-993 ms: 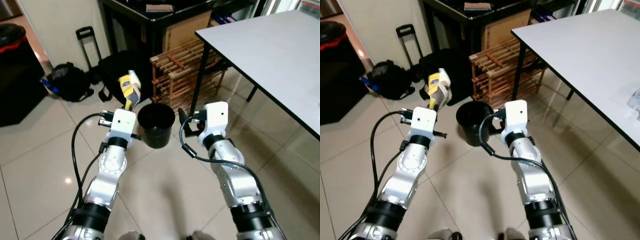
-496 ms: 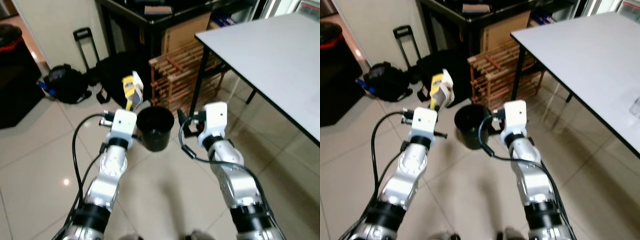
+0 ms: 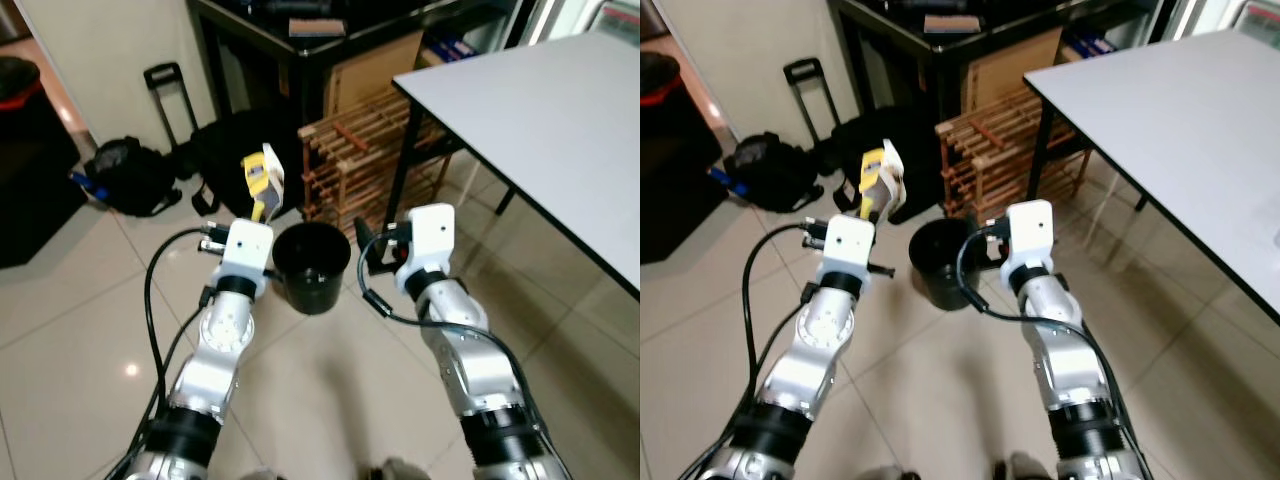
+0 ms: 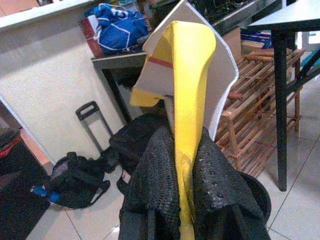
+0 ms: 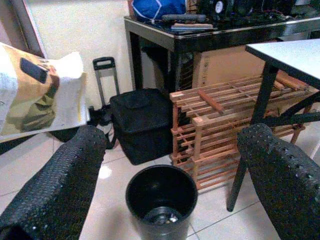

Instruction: Picking trash to rubbish bin

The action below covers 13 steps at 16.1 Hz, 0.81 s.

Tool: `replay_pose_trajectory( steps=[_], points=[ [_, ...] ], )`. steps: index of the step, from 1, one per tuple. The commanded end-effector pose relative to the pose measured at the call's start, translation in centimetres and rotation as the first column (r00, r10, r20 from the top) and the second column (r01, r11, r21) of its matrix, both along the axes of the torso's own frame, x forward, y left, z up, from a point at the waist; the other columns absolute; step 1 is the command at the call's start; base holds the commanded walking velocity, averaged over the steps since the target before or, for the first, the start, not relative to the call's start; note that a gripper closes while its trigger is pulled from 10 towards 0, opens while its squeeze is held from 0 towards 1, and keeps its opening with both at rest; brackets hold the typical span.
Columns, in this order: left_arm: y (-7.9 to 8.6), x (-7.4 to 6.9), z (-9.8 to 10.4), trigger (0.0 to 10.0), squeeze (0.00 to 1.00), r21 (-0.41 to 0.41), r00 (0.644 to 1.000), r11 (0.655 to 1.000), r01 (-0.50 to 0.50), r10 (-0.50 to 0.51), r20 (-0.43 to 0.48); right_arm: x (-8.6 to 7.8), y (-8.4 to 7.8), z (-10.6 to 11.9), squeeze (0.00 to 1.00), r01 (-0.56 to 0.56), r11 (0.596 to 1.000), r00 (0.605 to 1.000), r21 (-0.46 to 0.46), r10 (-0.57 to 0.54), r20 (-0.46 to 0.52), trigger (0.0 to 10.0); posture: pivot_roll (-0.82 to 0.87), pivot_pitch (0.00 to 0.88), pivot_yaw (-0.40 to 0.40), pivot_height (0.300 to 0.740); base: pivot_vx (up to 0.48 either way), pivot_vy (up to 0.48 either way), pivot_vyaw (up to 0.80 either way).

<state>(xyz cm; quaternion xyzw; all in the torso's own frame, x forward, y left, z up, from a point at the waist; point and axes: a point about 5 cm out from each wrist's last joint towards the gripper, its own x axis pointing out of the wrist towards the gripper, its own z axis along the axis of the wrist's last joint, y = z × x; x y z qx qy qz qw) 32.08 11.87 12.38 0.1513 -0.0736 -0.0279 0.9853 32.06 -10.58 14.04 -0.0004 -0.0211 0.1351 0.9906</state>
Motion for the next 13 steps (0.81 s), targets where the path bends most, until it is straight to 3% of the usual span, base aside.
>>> replay_pose_trajectory(
  steps=[1,6,13],
  points=[
    [-0.79,-0.03,0.26,10.0,0.00,-0.003,1.000,1.000,0.026,-0.026,0.010,0.03,-0.71,0.14,0.00,0.022,1.000,1.000,0.004,-0.022,0.006,10.0,-0.05,0.136,0.030,0.740,0.326,0.000,0.00],
    [-0.83,-0.05,0.24,10.0,0.00,-0.003,1.000,1.000,0.027,-0.027,0.010,0.01,-0.71,0.15,0.00,0.021,1.000,1.000,0.003,-0.021,0.007,10.0,-0.05,0.135,0.030,0.740,0.325,0.000,0.00],
    [-0.63,0.15,0.20,10.0,0.00,0.008,1.000,1.000,0.019,-0.019,0.002,-0.01,-0.60,0.02,0.00,0.017,1.000,1.000,-0.003,-0.017,0.000,10.0,-0.05,0.147,0.031,0.740,0.480,0.000,0.00]
  ],
)
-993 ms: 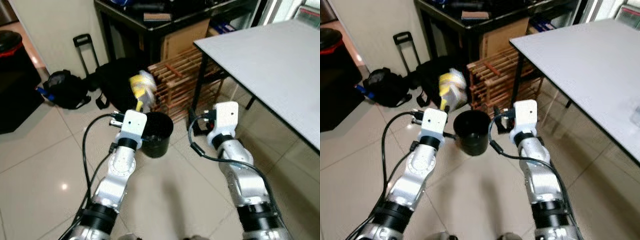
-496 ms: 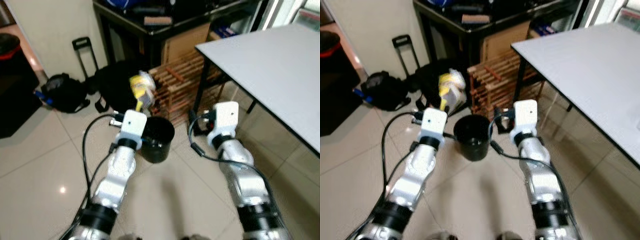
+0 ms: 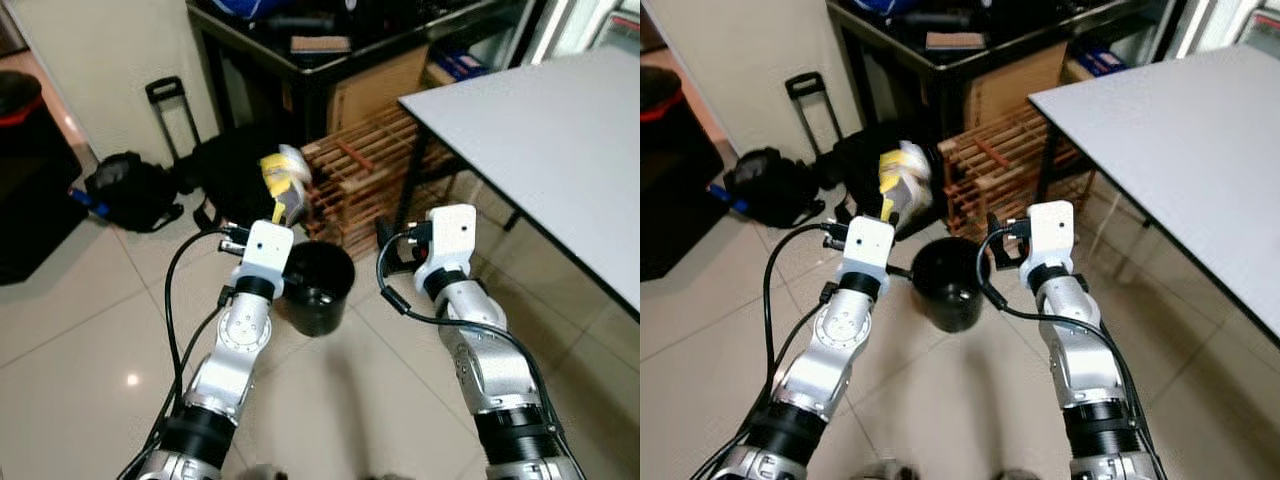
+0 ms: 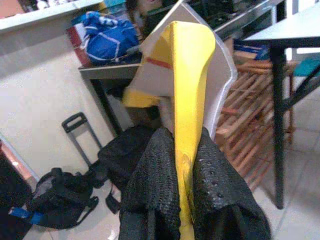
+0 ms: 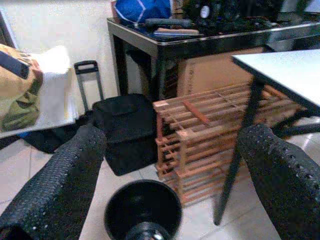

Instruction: Picking trash to rubbish bin

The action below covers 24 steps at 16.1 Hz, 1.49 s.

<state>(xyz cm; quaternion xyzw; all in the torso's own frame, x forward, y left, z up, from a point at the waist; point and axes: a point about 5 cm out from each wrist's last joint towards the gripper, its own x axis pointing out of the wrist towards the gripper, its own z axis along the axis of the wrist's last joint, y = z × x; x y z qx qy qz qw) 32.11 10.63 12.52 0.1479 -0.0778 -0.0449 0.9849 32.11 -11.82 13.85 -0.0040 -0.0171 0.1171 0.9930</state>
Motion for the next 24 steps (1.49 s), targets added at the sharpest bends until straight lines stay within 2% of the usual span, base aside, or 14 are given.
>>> replay_pose_trajectory(
  steps=[1,15,19,24],
  points=[
    [0.6,0.1,0.1,10.0,0.00,0.012,1.000,1.000,-0.016,0.016,-0.001,-0.1,0.6,0.2,0.00,-0.020,1.000,1.000,0.005,0.020,0.007,10.0,-0.05,0.147,0.030,0.740,0.480,0.000,0.00],
    [0.4,0.1,0.1,10.0,0.00,0.016,1.000,1.000,-0.012,0.012,-0.001,0.0,0.5,0.1,0.00,-0.006,1.000,1.000,0.024,0.006,0.000,10.0,-0.05,0.146,0.033,0.740,0.480,0.000,0.00],
    [-0.4,-0.2,0.4,10.0,0.00,0.019,0.998,0.998,0.056,-0.057,0.029,0.0,0.8,-0.2,0.00,-0.020,1.000,1.000,0.008,0.020,-0.016,10.0,-0.05,0.146,0.032,0.740,0.201,0.000,-0.70],
    [-0.5,-0.2,0.0,10.0,0.00,0.040,0.998,0.998,0.058,-0.059,0.009,0.0,0.8,-0.1,0.00,-0.020,1.000,1.000,0.012,0.021,-0.014,10.0,-0.05,0.138,0.034,0.740,0.000,0.000,-0.77]
  ],
)
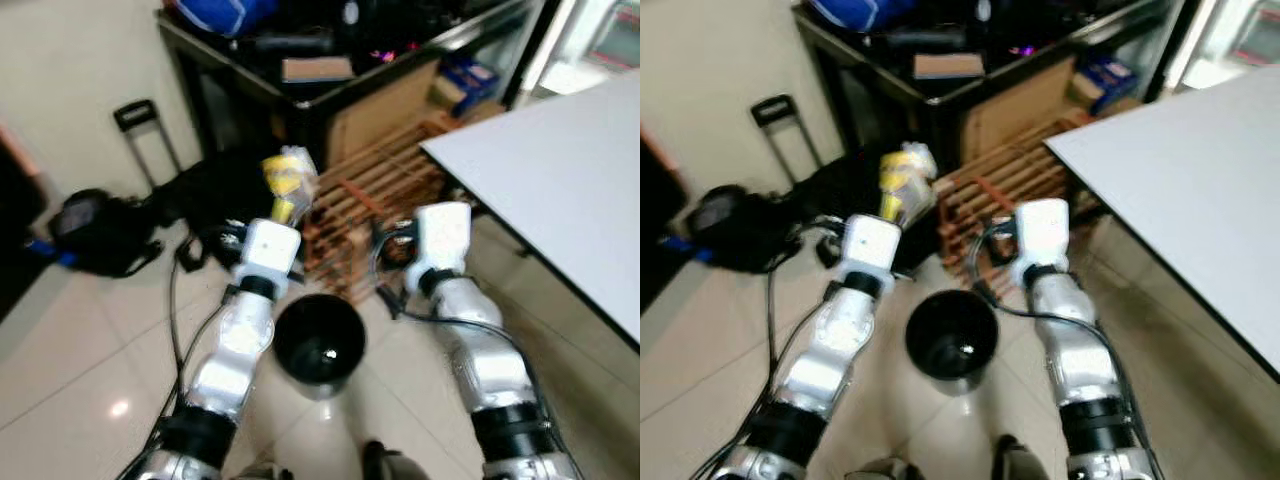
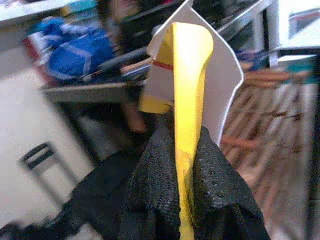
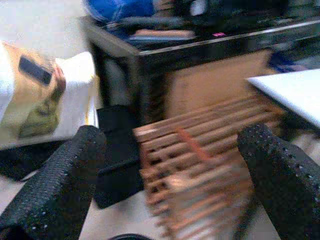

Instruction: Picking trash to rubbish bin

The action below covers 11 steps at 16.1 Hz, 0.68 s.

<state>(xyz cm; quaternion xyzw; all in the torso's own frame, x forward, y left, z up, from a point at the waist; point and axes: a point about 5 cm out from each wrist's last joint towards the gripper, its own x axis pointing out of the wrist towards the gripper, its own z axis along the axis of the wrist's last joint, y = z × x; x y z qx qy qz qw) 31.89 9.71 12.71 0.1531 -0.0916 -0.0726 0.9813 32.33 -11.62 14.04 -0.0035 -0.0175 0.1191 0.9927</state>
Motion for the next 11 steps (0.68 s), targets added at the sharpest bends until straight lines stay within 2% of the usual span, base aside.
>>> replay_pose_trajectory(
  steps=[1,4,11],
  points=[
    [0.47,0.01,-0.20,10.0,0.00,0.023,1.000,1.000,0.003,-0.003,-0.009,-0.21,0.62,-0.29,0.00,-0.017,1.000,1.000,0.011,0.018,-0.015,10.0,-0.05,0.137,0.035,0.740,0.000,0.000,-0.77],
    [0.32,-0.01,-0.24,10.0,0.00,0.023,1.000,1.000,0.013,-0.013,-0.011,-0.21,0.68,-0.27,0.00,-0.020,1.000,1.000,0.009,0.020,-0.012,10.0,-0.05,0.136,0.035,0.740,0.000,0.000,-0.77],
    [0.19,-0.05,-0.26,10.0,0.00,0.028,1.000,1.000,0.010,-0.009,-0.012,-0.36,0.68,-0.27,0.00,-0.022,1.000,1.000,0.015,0.022,-0.004,10.0,-0.05,0.146,0.033,0.740,0.000,0.000,0.00]
  ],
)
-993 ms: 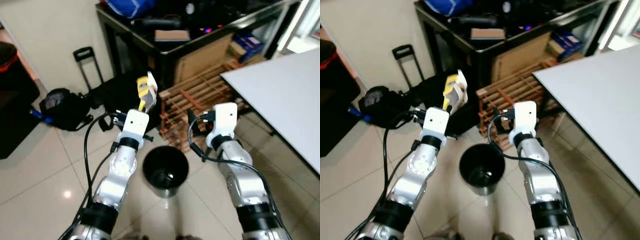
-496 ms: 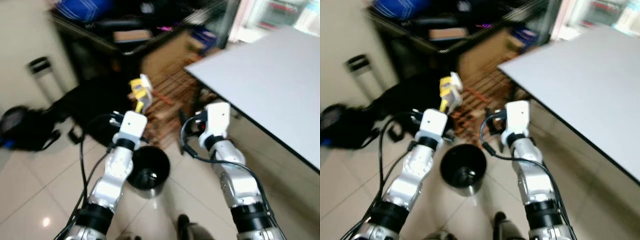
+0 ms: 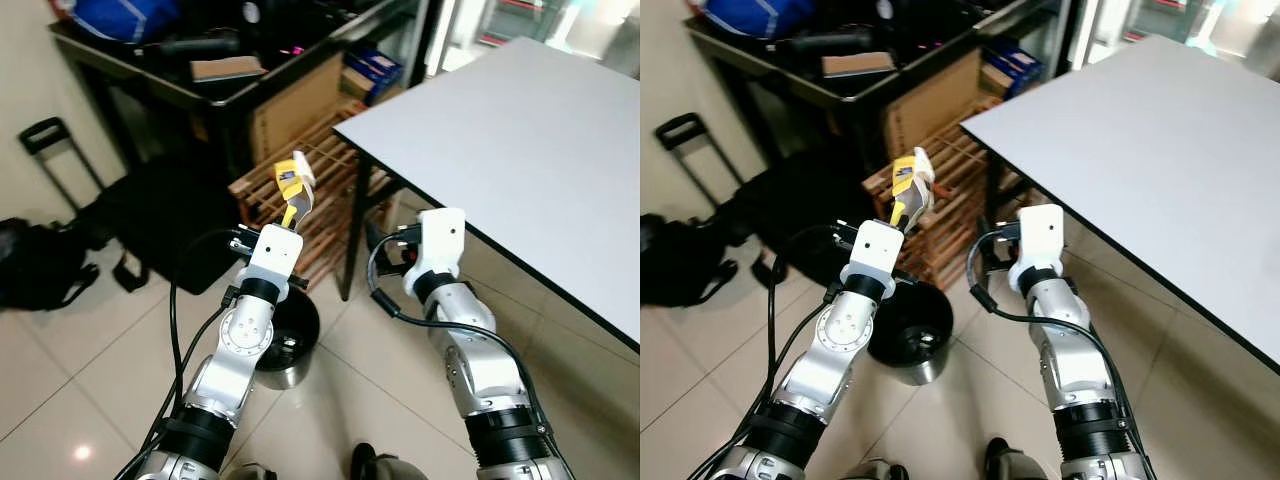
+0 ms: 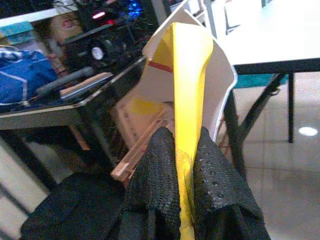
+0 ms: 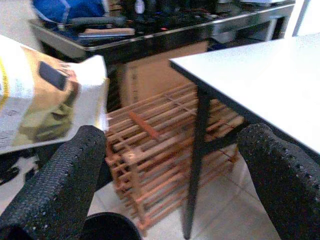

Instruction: Picking trash to rubbish bin

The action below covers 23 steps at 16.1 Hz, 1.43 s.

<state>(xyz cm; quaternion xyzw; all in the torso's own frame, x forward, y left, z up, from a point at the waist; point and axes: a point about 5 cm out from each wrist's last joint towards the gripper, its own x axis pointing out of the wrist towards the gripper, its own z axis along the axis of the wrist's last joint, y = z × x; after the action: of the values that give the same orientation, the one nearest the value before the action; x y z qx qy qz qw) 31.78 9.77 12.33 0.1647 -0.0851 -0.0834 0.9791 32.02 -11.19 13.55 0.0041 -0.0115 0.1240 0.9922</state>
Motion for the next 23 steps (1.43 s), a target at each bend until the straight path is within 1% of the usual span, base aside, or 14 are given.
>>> replay_pose_trajectory(
  steps=[1,7,13,23],
  points=[
    [0.16,0.09,0.13,10.0,0.00,0.003,1.000,1.000,-0.011,0.011,0.001,-0.06,0.24,0.20,0.00,-0.012,1.000,1.000,0.001,0.012,0.010,10.0,-0.05,0.146,0.033,0.740,0.000,0.000,0.00],
    [0.45,0.17,0.06,10.0,0.00,-0.004,1.000,1.000,-0.026,0.026,-0.012,-0.14,0.24,0.18,0.00,-0.015,1.000,1.000,-0.004,0.015,0.010,10.0,-0.05,0.152,0.031,0.740,0.000,0.000,0.00],
    [0.62,0.23,0.02,10.0,0.00,-0.001,0.999,0.999,-0.033,0.033,-0.019,-0.14,0.27,0.15,0.00,-0.015,1.000,1.000,-0.003,0.015,0.007,10.0,-0.05,0.153,0.033,0.740,0.354,0.000,0.00],
    [0.85,0.39,0.20,10.0,0.00,-0.003,0.999,0.999,-0.046,0.046,-0.011,-0.07,0.32,0.13,0.00,-0.017,1.000,1.000,-0.005,0.017,0.006,10.0,-0.05,0.152,0.034,0.740,0.480,0.000,0.00]
  ],
)
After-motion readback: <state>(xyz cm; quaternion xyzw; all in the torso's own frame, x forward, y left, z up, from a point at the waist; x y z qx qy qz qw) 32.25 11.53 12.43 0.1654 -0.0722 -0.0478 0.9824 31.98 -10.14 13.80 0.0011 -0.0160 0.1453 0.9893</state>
